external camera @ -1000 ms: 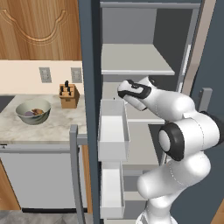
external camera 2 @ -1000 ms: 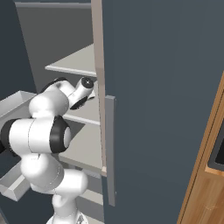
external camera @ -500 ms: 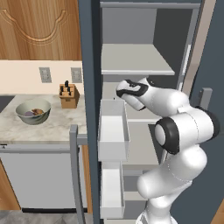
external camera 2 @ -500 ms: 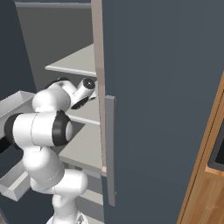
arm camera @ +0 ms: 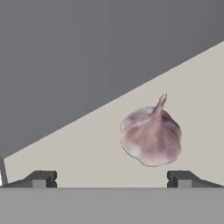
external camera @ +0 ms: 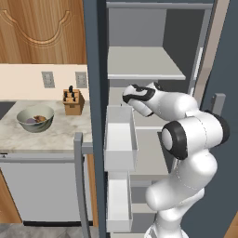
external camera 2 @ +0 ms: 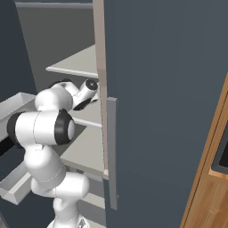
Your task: Take the eggplant, chicken drumstick, and garlic from the freezer and place them in the bowl on the counter.
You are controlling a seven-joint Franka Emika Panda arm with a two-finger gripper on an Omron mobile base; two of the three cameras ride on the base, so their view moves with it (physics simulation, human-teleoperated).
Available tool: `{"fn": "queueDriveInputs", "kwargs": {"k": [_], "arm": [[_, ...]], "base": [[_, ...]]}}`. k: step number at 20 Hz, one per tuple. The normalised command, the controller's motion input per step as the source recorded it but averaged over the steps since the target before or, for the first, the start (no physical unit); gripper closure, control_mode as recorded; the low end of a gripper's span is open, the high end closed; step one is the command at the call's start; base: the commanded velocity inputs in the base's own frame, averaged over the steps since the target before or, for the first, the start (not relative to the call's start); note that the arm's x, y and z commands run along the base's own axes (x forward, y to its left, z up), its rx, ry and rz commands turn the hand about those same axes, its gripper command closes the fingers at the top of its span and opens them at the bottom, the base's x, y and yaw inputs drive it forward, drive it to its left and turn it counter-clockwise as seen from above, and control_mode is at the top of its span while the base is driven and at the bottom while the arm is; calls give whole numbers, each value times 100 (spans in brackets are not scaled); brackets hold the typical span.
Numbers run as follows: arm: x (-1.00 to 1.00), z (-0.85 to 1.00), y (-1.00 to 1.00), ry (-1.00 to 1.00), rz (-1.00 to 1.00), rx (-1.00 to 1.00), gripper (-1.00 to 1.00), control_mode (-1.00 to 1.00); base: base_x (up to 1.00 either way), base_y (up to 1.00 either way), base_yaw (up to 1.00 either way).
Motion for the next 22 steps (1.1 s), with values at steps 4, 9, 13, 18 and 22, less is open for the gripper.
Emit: {"fn": "queueDriveInputs", "kwargs": {"k": [4, 9, 13, 18, 22], "arm": [[11, -3, 7, 2, 0, 0, -100, -100], [17, 0, 0, 0, 0, 0, -100, -100], [8, -13, 0, 0, 0, 0, -100, -100], [13, -14, 0, 0, 0, 0, -100, -100], [20, -1, 0, 0, 0, 0, -100, -100]], "base": [[0, 0, 0], [0, 0, 0], [0, 0, 0], [0, 0, 0], [0, 0, 0]]}}
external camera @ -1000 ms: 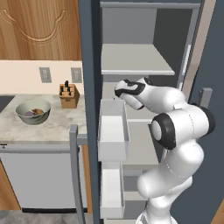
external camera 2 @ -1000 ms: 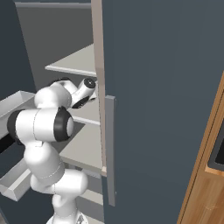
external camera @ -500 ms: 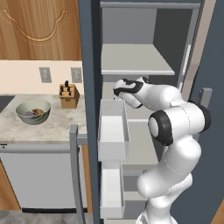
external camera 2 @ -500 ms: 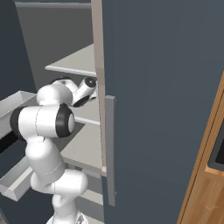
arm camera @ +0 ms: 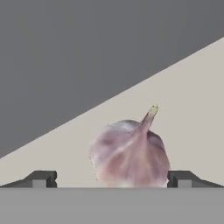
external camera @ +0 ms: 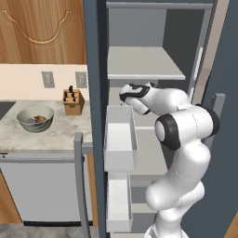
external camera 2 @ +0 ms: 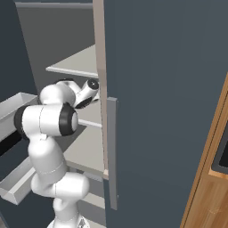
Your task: Take the eggplant, chicken drumstick, and garlic from the freezer and place them in the bowl on the counter.
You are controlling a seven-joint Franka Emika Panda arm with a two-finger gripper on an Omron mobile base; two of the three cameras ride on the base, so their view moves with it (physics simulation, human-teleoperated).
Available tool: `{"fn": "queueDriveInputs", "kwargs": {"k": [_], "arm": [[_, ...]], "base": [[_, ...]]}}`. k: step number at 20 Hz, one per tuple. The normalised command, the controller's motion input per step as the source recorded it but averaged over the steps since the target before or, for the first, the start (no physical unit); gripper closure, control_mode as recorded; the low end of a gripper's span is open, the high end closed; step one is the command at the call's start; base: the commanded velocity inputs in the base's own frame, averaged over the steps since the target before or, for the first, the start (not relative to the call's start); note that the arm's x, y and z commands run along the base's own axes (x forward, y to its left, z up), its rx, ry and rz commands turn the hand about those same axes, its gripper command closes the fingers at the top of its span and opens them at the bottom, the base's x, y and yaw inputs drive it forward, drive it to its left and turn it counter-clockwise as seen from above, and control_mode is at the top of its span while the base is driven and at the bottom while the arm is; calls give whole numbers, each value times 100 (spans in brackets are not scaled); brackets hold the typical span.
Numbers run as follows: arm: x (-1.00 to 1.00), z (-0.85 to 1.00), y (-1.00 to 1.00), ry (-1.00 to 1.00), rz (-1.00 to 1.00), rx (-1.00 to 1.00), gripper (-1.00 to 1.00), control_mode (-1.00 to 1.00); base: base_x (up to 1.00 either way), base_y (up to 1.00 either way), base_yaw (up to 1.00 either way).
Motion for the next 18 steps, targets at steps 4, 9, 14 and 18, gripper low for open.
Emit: {"fn": "queueDriveInputs", "kwargs": {"k": [4, 9, 14, 18], "arm": [[11, -13, 0, 0, 0, 0, -100, -100], [6, -16, 0, 0, 0, 0, -100, -100], [0, -11, 0, 0, 0, 0, 100, -100], [0, 1, 0, -10, 0, 1, 100, -100]], "base": [[0, 0, 0], [0, 0, 0], [0, 0, 0], [0, 0, 0]]}}
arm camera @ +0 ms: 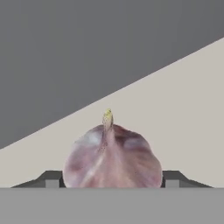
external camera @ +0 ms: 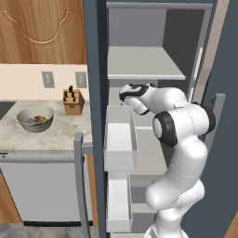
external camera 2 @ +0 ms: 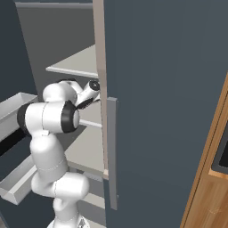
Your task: Take the eggplant, chicken drumstick, and garlic from the freezer and place them in the bowl on the counter.
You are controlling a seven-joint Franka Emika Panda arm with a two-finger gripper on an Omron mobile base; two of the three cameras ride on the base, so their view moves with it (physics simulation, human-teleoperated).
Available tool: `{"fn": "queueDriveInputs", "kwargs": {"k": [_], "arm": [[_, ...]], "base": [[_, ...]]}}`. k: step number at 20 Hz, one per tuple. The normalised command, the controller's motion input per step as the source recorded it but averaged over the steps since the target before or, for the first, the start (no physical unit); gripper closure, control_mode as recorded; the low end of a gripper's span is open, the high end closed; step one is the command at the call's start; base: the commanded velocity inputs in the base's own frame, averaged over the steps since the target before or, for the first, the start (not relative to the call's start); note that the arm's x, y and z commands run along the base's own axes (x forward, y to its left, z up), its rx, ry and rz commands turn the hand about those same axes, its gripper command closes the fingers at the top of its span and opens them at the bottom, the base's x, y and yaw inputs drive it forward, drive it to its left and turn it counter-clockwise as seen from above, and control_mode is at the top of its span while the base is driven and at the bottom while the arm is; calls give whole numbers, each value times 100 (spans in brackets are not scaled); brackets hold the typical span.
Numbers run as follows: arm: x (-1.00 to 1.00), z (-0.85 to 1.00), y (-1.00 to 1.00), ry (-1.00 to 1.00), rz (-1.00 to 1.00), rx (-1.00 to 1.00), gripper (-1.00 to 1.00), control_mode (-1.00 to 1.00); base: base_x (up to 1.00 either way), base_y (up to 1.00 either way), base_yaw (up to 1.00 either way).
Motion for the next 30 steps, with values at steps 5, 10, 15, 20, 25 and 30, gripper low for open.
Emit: {"fn": "queueDriveInputs", "kwargs": {"k": [5, 10, 15, 20, 25, 30], "arm": [[-71, 0, -41, -3, -5, 0, 100, -100], [-100, 18, -35, -1, -16, 0, 100, -100], [-90, 44, 1, 0, -14, 0, 100, -100], [-54, 51, 1, 8, -15, 0, 100, -100], [-52, 55, 0, 20, -18, 0, 100, -100], [-73, 33, 0, 21, -18, -1, 100, -100]], "base": [[0, 0, 0], [0, 0, 0], [0, 0, 0], [0, 0, 0], [0, 0, 0], [0, 0, 0]]}}
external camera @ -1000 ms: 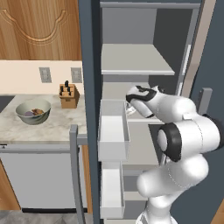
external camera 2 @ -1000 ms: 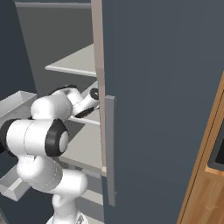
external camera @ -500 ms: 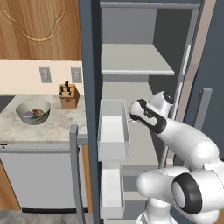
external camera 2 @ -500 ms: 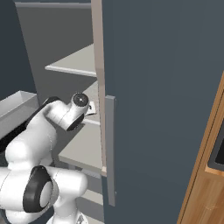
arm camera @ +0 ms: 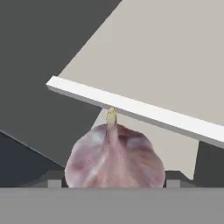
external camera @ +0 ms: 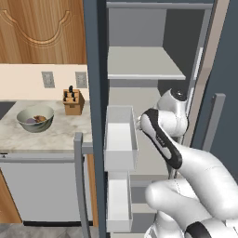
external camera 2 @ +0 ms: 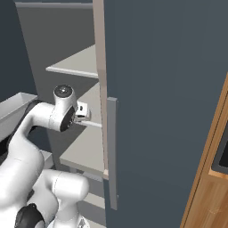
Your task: Take the eggplant, chicken drumstick, and garlic from the freezer and place them in the bowl on the counter.
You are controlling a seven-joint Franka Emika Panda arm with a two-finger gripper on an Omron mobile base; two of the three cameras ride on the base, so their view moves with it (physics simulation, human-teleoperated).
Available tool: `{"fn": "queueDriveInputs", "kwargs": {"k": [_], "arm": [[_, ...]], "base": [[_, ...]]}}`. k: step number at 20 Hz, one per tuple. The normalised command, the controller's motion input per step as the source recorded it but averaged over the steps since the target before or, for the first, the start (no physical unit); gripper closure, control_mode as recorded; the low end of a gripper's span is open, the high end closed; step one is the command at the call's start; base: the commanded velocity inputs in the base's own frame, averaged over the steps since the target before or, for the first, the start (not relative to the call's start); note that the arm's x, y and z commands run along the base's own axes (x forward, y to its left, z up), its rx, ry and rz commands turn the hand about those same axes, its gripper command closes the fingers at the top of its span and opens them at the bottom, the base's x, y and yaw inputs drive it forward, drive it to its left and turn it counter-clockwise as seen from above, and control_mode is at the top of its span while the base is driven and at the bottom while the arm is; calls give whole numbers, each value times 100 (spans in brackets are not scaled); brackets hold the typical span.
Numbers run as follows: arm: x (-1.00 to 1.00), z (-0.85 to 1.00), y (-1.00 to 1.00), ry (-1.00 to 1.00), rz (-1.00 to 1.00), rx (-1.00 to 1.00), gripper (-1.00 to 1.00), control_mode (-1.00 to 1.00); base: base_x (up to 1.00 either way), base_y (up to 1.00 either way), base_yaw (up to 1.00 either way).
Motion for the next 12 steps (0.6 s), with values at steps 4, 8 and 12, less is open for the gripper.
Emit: {"fn": "queueDriveInputs", "kwargs": {"k": [4, 8, 12], "arm": [[-87, 8, -11, 16, -16, -2, 100, -100], [-84, 4, -21, 17, -8, -1, 100, -100], [-76, 0, -2, 14, -1, -8, 100, -100]], "base": [[0, 0, 0], [0, 0, 0], [0, 0, 0]]}}
